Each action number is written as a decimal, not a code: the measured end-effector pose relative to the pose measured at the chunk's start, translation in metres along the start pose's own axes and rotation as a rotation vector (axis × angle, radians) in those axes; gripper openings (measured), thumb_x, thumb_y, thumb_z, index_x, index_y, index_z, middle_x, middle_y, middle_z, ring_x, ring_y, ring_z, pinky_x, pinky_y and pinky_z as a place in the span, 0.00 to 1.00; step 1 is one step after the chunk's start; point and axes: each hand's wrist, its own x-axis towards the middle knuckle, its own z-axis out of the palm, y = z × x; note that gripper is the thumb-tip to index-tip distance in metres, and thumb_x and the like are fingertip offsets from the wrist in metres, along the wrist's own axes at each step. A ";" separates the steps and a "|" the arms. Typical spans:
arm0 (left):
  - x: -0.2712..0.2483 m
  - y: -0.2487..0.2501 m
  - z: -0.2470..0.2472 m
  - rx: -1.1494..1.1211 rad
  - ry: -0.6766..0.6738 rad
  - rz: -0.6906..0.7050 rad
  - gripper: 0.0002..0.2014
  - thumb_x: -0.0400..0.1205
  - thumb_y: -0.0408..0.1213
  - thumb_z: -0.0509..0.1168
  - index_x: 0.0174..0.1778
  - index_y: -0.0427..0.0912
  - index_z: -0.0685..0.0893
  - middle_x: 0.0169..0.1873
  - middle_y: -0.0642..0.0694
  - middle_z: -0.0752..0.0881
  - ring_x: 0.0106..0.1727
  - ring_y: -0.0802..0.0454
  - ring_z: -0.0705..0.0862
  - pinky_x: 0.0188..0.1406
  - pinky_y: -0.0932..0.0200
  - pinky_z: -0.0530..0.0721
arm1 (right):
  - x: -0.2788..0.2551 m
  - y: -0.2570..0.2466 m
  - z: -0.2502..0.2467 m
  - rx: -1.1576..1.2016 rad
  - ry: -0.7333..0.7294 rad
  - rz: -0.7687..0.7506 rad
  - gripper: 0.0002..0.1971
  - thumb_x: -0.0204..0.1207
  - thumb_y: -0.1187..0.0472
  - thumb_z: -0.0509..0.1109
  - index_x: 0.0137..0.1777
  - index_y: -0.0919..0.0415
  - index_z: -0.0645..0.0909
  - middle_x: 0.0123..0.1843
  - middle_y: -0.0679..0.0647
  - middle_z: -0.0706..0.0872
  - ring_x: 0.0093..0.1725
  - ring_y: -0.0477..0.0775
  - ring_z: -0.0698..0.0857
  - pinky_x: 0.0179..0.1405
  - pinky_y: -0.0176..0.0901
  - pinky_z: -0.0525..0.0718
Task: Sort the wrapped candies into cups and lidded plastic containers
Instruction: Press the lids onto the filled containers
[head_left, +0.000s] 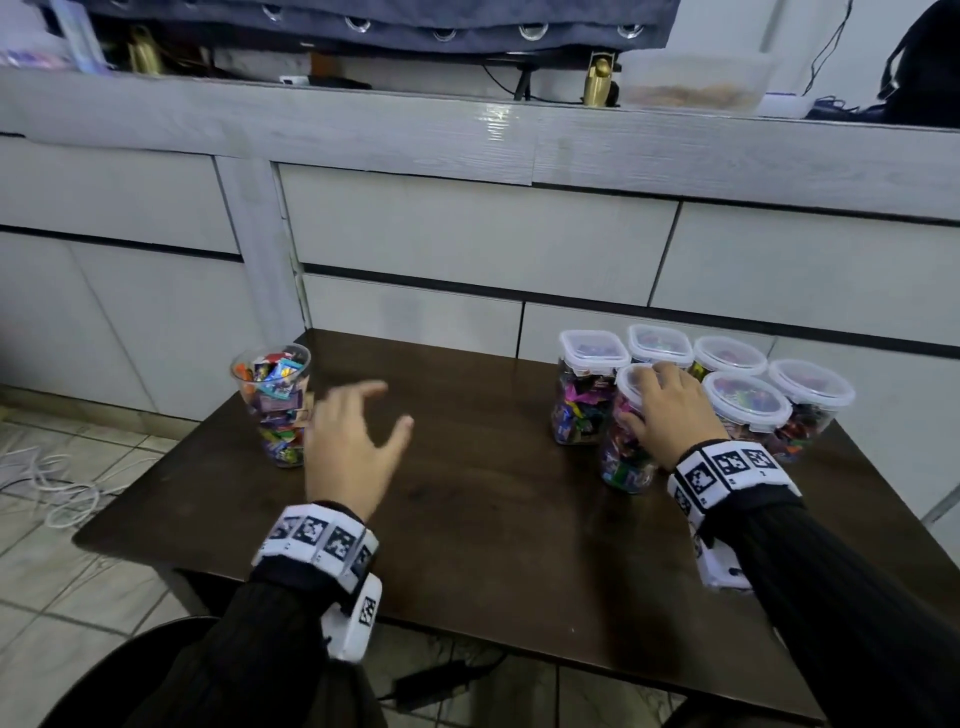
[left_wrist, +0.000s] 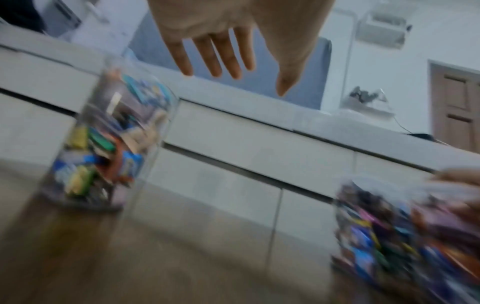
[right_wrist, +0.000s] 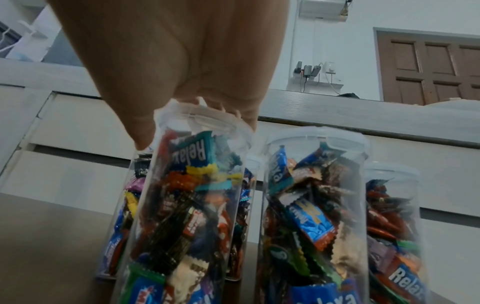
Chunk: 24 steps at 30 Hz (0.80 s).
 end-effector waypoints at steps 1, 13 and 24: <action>0.010 -0.008 -0.010 -0.013 0.145 -0.007 0.24 0.75 0.45 0.76 0.65 0.44 0.79 0.61 0.43 0.80 0.65 0.42 0.77 0.64 0.42 0.76 | -0.001 0.000 -0.002 0.016 -0.008 0.003 0.27 0.78 0.47 0.66 0.73 0.58 0.68 0.71 0.61 0.73 0.71 0.62 0.72 0.73 0.55 0.69; 0.089 -0.103 -0.030 -0.182 0.011 -0.528 0.59 0.62 0.47 0.85 0.83 0.44 0.55 0.78 0.35 0.67 0.77 0.35 0.70 0.74 0.39 0.72 | -0.059 0.037 -0.023 0.079 0.257 0.075 0.14 0.73 0.57 0.72 0.53 0.65 0.79 0.50 0.63 0.80 0.51 0.66 0.80 0.49 0.59 0.80; 0.069 -0.095 -0.014 -0.143 -0.097 -0.441 0.46 0.60 0.50 0.86 0.73 0.44 0.73 0.65 0.39 0.82 0.63 0.40 0.82 0.61 0.43 0.80 | -0.140 0.095 0.030 -0.072 -0.458 0.461 0.38 0.70 0.25 0.59 0.69 0.54 0.68 0.70 0.55 0.73 0.70 0.59 0.72 0.63 0.54 0.76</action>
